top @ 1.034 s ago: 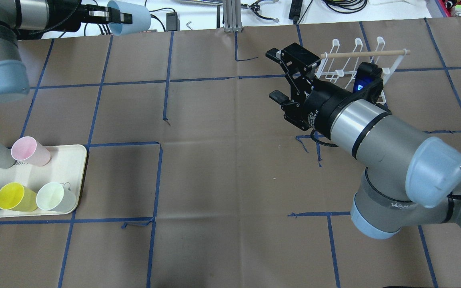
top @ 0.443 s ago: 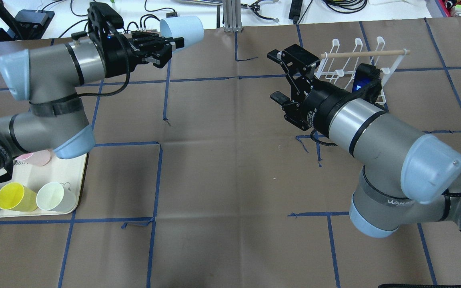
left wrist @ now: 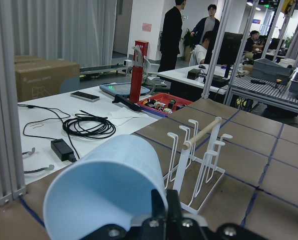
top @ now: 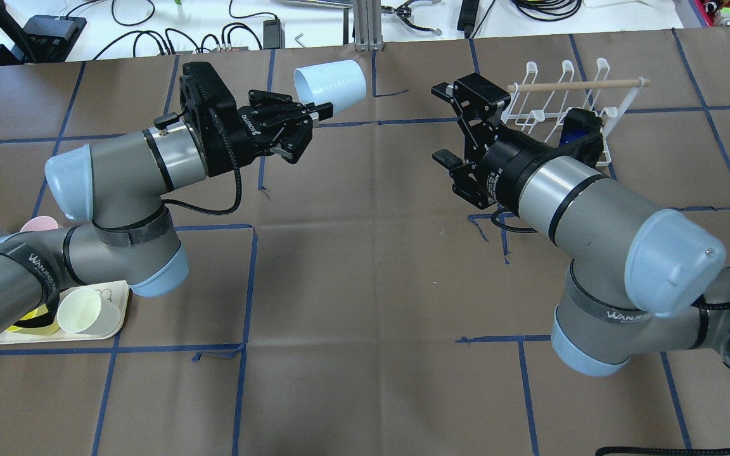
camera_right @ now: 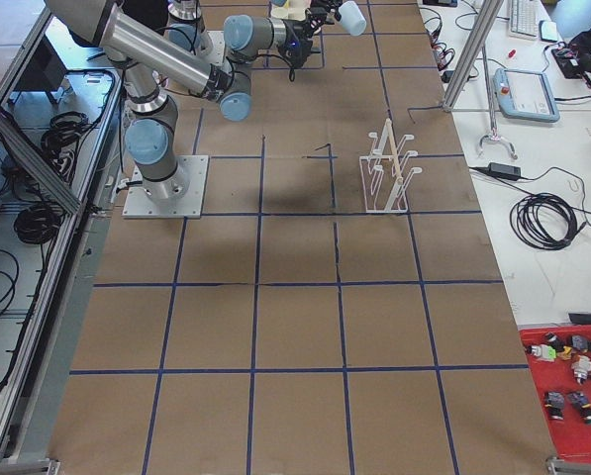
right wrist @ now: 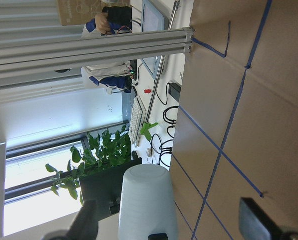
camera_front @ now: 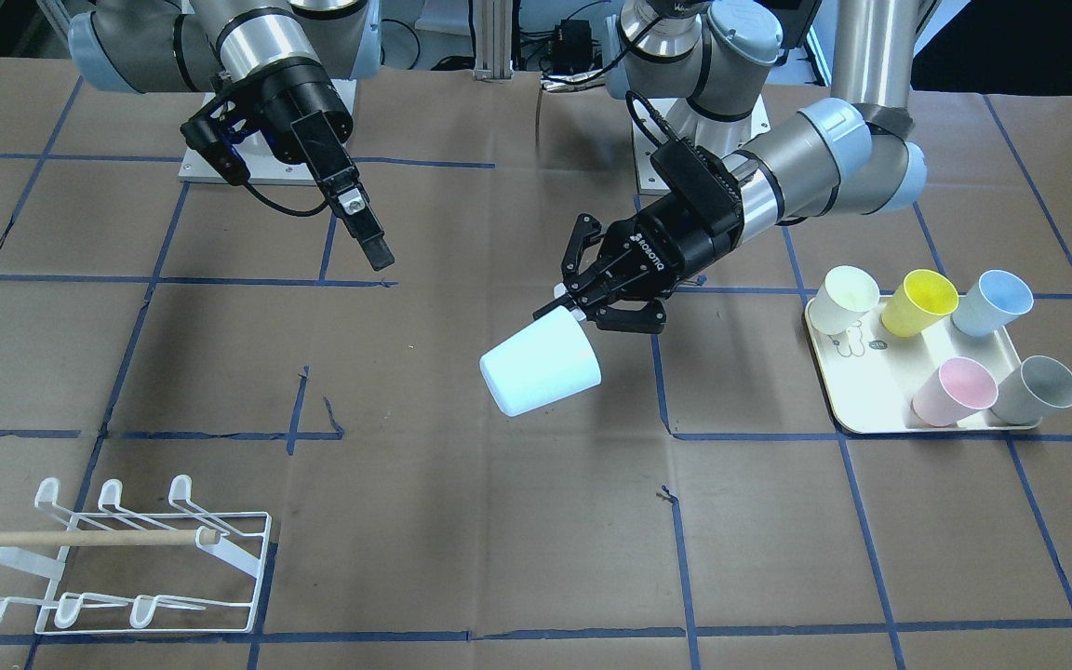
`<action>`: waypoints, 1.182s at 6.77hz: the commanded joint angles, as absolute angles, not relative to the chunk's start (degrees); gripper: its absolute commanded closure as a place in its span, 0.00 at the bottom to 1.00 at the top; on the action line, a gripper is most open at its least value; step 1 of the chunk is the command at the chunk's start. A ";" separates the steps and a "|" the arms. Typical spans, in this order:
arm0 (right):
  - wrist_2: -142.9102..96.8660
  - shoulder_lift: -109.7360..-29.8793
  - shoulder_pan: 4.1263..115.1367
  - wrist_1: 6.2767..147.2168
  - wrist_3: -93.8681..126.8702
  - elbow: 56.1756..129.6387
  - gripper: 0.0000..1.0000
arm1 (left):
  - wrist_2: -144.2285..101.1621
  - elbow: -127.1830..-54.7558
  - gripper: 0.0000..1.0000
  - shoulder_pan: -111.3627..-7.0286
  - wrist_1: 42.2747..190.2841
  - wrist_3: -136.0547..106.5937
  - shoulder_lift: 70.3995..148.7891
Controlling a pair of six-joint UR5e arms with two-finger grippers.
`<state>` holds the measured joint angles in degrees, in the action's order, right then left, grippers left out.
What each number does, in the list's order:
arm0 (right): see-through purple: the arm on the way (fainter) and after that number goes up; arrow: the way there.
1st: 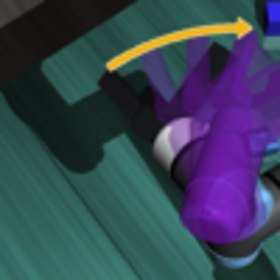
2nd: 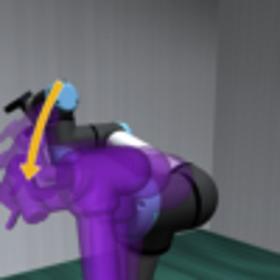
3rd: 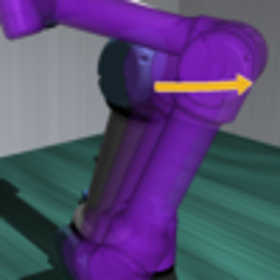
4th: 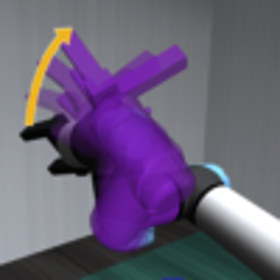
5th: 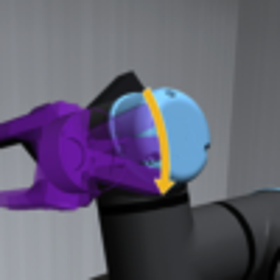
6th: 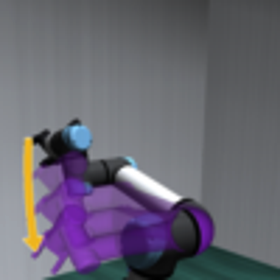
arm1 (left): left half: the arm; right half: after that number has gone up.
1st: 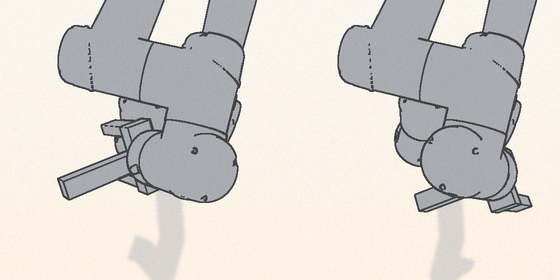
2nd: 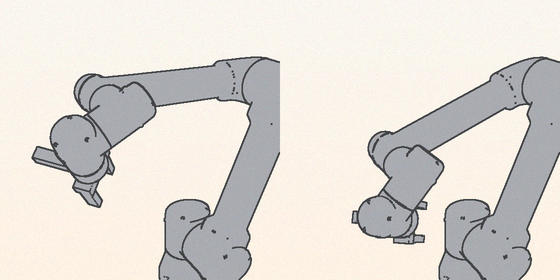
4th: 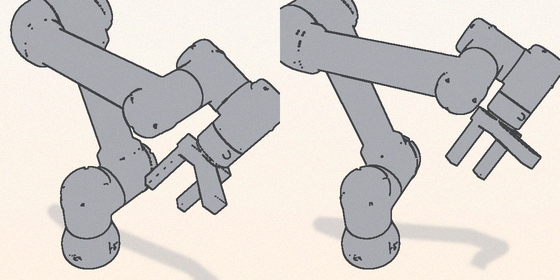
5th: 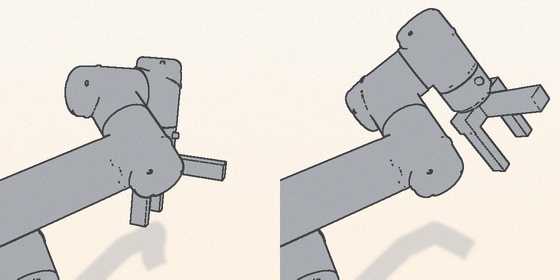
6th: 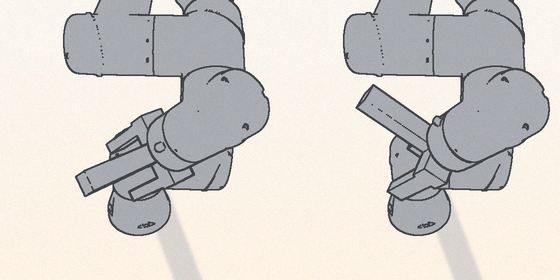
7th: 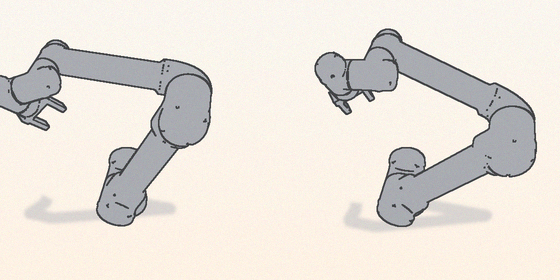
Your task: Transfer IKEA cup to right arm and place on rack
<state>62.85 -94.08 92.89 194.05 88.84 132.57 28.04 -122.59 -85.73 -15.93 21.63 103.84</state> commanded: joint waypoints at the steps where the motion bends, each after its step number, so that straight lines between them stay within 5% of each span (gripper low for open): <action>1: 64.59 -93.78 93.25 192.83 89.65 132.37 0.00 | 28.48 -122.61 0.99 -87.71 -16.52 20.39 103.53; 8: 71.18 -85.80 100.98 192.39 92.37 124.20 0.02 | 28.56 -122.52 0.98 -88.59 -16.35 20.22 103.54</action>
